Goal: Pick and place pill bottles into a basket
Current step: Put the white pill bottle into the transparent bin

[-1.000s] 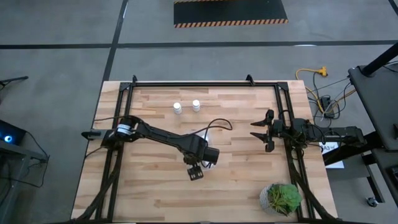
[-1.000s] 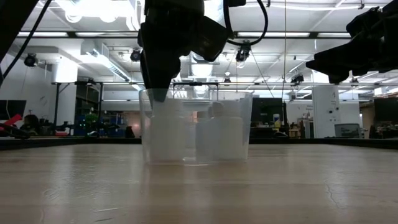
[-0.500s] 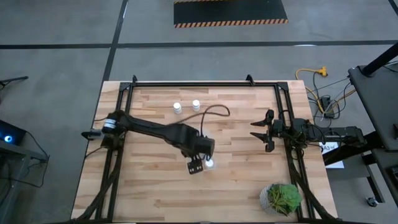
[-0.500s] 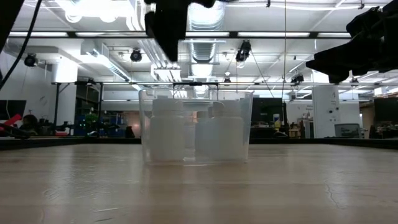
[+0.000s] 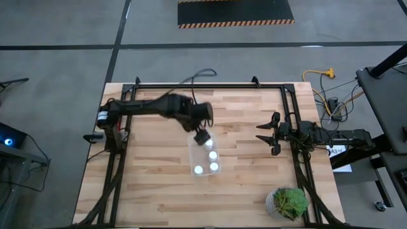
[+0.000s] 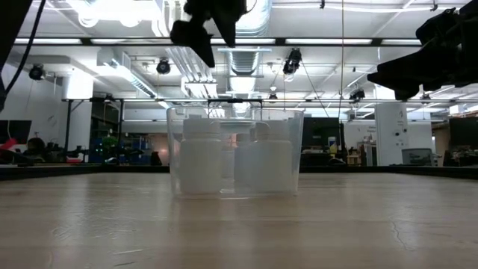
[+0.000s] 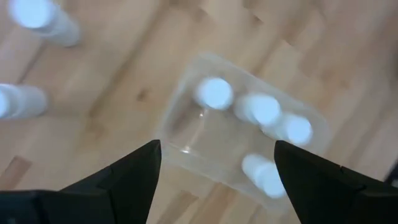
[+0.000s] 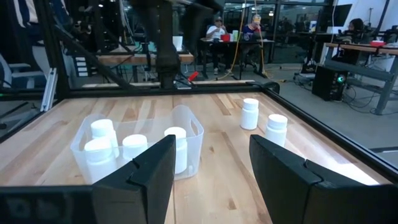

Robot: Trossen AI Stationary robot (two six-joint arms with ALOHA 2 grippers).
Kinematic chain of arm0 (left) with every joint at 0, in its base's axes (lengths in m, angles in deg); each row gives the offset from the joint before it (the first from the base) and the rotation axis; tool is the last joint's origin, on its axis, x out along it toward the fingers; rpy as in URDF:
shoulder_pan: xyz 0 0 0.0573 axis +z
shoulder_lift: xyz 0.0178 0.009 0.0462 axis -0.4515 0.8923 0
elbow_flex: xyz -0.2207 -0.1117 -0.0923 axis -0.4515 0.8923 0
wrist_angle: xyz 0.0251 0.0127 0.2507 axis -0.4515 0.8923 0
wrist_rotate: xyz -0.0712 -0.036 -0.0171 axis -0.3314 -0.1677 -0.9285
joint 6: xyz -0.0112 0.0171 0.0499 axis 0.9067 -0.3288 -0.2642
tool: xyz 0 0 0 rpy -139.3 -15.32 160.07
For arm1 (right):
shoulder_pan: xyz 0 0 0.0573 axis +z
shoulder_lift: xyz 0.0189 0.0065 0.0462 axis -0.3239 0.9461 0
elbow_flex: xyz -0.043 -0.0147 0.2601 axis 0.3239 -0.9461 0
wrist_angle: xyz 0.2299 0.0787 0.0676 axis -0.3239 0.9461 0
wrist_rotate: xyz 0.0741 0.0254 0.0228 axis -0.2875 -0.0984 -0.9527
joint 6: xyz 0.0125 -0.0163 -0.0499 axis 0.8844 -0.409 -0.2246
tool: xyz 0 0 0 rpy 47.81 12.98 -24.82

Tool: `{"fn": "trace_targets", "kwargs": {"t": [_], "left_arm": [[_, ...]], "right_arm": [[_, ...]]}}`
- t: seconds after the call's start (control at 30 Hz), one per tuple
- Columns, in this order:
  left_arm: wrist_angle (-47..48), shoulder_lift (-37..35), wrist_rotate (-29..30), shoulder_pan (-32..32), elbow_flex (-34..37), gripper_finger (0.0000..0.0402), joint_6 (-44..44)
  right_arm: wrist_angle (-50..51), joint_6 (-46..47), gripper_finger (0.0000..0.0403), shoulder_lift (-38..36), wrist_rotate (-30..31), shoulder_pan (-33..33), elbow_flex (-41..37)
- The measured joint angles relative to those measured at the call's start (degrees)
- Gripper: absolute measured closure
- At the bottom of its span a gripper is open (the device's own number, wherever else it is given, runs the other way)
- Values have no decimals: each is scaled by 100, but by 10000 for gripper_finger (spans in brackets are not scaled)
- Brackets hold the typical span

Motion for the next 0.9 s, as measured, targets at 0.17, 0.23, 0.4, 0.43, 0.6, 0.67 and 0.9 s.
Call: {"fn": "trace_targets", "kwargs": {"t": [0.17,0.23,0.4,0.43,0.6,0.67,0.9], "left_arm": [[-2,30,0,620,0,107,151],[37,69,-3,837,0,107,160],[175,161,-2,1194,26,107,156],[195,182,2,1242,26,107,156],[464,317,105,1427,33,107,139],[552,371,170,1494,33,107,92],[741,674,295,1760,37,107,-422]], "right_arm": [[0,2,209,2,2,0,0],[0,0,209,2,0,0,0],[0,2,209,4,1,0,0],[0,1,209,2,2,0,0],[0,0,209,0,0,0,0],[0,2,209,-2,2,0,0],[0,2,209,-2,0,0,0]]}}
